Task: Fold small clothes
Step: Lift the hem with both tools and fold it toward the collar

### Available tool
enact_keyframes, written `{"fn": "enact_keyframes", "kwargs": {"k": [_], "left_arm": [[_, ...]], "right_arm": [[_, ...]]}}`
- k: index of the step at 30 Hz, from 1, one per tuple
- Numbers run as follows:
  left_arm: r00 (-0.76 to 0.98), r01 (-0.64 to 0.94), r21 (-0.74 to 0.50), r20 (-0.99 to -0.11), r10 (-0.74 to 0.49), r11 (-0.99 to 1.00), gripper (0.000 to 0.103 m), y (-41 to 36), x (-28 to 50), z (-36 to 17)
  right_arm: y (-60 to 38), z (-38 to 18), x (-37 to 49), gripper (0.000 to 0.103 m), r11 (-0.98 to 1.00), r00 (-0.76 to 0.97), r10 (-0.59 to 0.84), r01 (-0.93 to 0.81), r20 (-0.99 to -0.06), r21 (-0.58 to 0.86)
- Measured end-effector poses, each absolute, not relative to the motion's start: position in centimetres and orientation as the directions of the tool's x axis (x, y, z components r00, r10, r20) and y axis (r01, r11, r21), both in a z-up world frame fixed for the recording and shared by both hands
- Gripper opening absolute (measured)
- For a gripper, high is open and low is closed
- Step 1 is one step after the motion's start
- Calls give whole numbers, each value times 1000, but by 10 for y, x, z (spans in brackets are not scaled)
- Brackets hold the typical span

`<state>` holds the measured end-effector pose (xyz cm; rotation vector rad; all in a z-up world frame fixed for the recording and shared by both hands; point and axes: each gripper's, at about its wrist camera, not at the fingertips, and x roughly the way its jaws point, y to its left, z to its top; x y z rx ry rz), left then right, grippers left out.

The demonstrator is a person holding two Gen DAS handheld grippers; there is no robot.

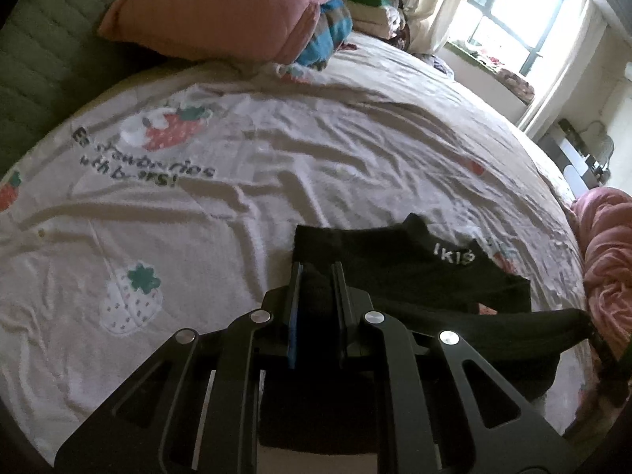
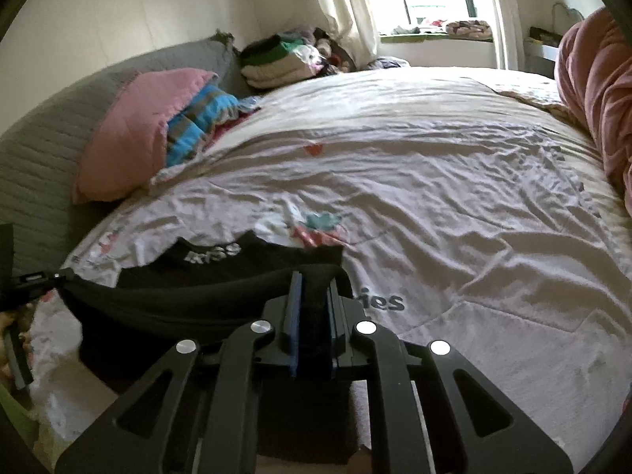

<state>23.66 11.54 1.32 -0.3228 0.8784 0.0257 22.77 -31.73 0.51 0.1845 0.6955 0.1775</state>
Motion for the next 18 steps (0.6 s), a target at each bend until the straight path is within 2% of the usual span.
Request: {"fn": "enact_keyframes", "kwargs": {"k": [1, 3, 5, 10, 12, 16, 18], "left_arm": [[640, -156, -269, -760, -110, 950, 8, 116, 237, 10], [642, -162, -274, -759, -109, 948, 12, 118, 236, 6], [650, -169, -290, -751, -115, 942, 12, 121, 233, 4], [688, -149, -282, -718, -106, 948, 29, 119, 218, 12], [706, -132, -269, -701, -100, 954, 30, 115, 209, 16], [723, -94, -247, -683, -104, 965, 31, 104, 193, 16], [718, -73, -228, -687, -108, 971, 28, 96, 184, 11]], "right_arm": [[-317, 3, 229, 11, 970, 752, 219, -97, -622, 224], [-315, -4, 230, 28, 976, 751, 191, -78, -632, 203], [-313, -8, 227, 40, 982, 758, 167, -69, -630, 177], [-306, -5, 209, 44, 986, 777, 158, -94, -609, 137], [-300, -1, 197, 48, 986, 789, 168, -121, -591, 119], [-282, -3, 182, 45, 974, 774, 222, -203, -593, 100], [-270, -9, 175, 24, 962, 746, 255, -261, -615, 82]]}}
